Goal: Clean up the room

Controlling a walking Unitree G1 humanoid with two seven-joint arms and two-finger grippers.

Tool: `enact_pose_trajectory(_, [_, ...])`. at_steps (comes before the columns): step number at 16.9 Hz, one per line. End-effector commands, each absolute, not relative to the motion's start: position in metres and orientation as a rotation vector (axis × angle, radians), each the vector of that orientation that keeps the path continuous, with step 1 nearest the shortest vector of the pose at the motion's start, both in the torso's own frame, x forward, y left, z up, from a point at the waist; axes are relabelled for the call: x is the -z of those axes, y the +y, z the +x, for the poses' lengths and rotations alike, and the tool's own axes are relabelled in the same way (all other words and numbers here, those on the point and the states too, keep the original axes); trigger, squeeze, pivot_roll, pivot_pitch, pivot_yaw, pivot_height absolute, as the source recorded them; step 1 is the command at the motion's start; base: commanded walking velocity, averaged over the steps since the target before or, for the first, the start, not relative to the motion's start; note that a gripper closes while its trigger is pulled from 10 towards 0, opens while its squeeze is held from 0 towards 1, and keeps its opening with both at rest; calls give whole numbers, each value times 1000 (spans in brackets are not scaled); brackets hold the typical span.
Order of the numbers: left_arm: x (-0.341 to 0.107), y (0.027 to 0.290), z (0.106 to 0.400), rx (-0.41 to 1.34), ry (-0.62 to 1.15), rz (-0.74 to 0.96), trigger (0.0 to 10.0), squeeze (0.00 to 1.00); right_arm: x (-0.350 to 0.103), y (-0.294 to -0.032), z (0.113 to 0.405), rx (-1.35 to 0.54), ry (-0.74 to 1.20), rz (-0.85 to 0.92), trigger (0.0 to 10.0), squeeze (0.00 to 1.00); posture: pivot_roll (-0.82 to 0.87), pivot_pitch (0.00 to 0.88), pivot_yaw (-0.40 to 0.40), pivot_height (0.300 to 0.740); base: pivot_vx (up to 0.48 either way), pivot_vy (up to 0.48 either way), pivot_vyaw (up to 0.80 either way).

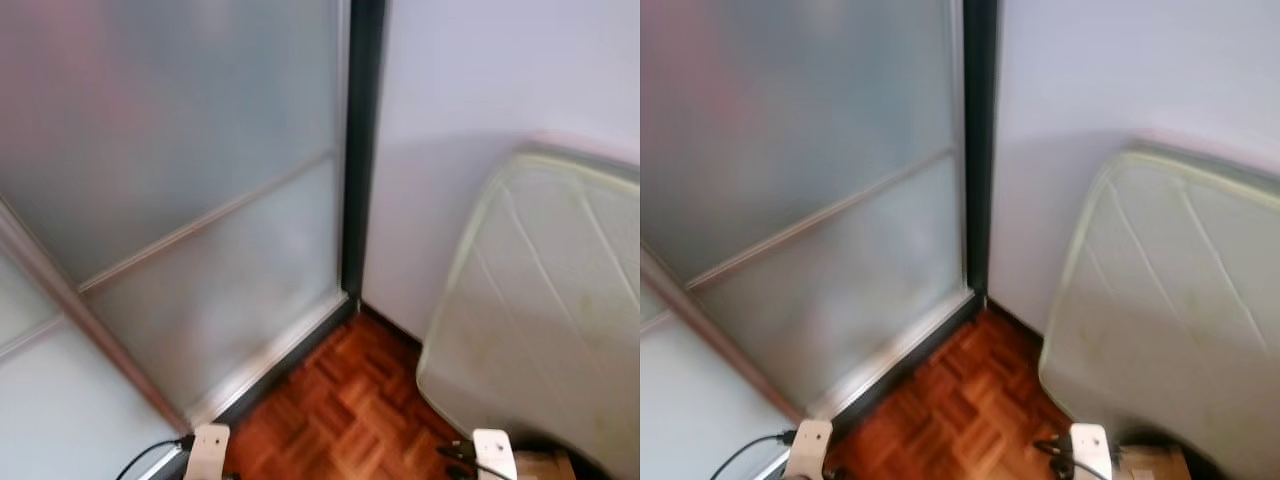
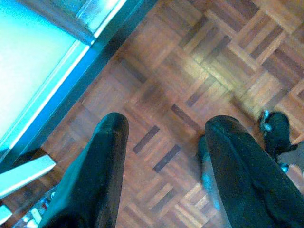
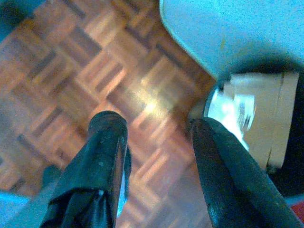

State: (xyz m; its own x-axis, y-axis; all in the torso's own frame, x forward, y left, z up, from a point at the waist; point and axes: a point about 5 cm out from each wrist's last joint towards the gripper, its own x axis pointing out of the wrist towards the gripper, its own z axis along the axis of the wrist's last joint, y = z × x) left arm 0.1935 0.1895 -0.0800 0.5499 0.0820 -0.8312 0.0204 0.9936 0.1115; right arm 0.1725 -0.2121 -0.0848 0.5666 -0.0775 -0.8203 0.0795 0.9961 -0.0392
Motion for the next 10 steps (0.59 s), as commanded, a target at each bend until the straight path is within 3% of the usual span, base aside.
enact_pose_trajectory(1, [79, 198, 192, -51, 993, 127, 10000, 0, 85, -206, 175, 89, 954, 29, 10000, 0, -89, 0, 2, 740, 375, 0, 0])
enact_pose_trajectory(5, [79, 198, 193, -49, 992, 127, 10000, 0, 85, -206, 175, 96, 956, 34, 10000, 0, -89, 0, 3, 740, 480, 0, 0])
enact_pose_trajectory(10, [79, 198, 193, -43, 992, 130, 10000, 0, 85, -206, 174, 94, 966, 35, 10000, 0, -88, 0, 4, 740, 480, 0, -773])
